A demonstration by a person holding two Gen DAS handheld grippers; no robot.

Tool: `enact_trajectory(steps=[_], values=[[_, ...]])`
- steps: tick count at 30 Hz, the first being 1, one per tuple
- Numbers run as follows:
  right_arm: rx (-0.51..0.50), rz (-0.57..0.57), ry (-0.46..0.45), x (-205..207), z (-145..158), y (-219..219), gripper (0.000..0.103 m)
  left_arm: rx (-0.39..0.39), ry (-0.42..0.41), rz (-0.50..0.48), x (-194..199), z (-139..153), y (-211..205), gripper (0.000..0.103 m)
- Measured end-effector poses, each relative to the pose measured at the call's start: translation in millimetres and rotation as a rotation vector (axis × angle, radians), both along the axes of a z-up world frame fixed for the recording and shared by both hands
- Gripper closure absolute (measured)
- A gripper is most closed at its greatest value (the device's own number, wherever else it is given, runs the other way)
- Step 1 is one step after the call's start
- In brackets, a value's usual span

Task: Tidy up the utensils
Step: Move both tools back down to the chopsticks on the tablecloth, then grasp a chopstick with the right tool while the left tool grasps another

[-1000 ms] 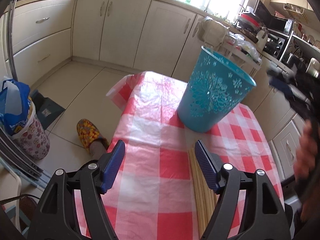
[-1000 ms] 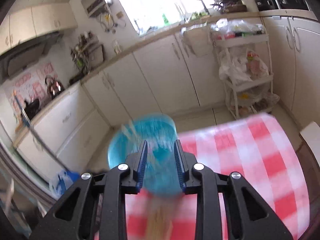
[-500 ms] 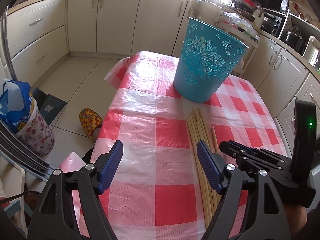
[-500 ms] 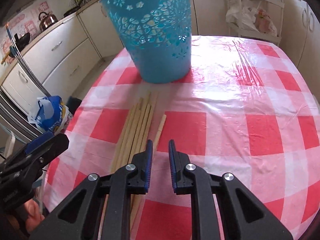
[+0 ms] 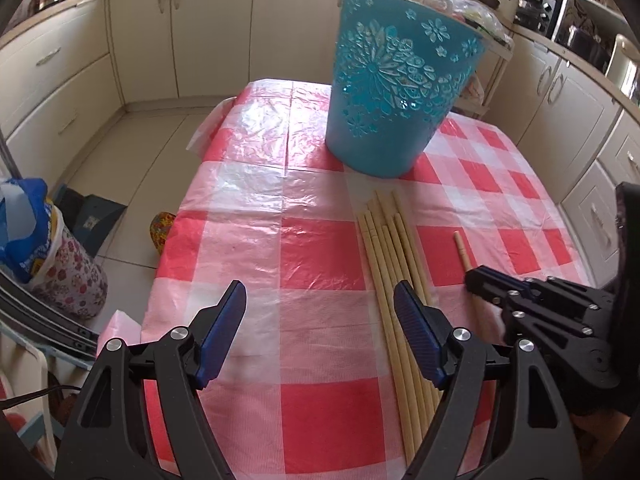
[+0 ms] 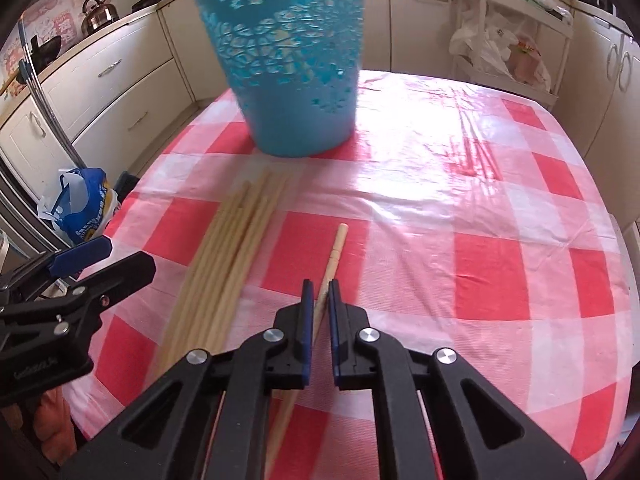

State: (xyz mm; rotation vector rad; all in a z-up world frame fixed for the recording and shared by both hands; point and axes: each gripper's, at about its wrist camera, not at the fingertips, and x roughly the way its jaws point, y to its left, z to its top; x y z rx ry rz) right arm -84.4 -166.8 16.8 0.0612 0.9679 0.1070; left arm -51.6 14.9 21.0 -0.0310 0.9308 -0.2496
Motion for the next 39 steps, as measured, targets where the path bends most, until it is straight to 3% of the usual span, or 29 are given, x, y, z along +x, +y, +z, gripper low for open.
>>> enact_trajectory(steps=[13,20,21,24,27,33,36,39], values=[[0.042,-0.013,-0.015,-6.1,-0.8,-11.8,0.096,0.161,0.035,-0.001,24.9,-18.6,-25.8,0.031],[0.055,-0.011,-0.014,-6.9,-0.6,-12.9,0.095,0.161,0.029,-0.014,28.0,-19.2,-28.0,0.031],[0.058,-0.009,-0.012,-7.1,-0.3,-14.4,0.095,0.159,0.025,-0.026,28.2,-19.1,-28.1,0.033],[0.057,-0.002,-0.010,-7.2,0.1,-17.6,0.096,0.142,0.010,-0.082,29.9,-16.8,-27.8,0.053],[0.055,-0.009,-0.004,-5.2,0.4,-21.3,0.096,0.132,0.001,-0.130,32.6,-15.6,-25.6,0.067],[0.043,-0.011,0.011,4.3,1.5,-20.9,0.096,0.083,0.019,-0.172,39.6,-13.9,-16.7,0.076],[0.039,0.007,0.014,5.4,1.4,-18.1,0.096,0.047,0.043,-0.194,42.1,-13.3,-13.2,0.093],[0.032,0.014,0.019,4.8,1.9,-16.9,0.096,0.018,0.066,-0.221,44.6,-13.4,-11.7,0.093]])
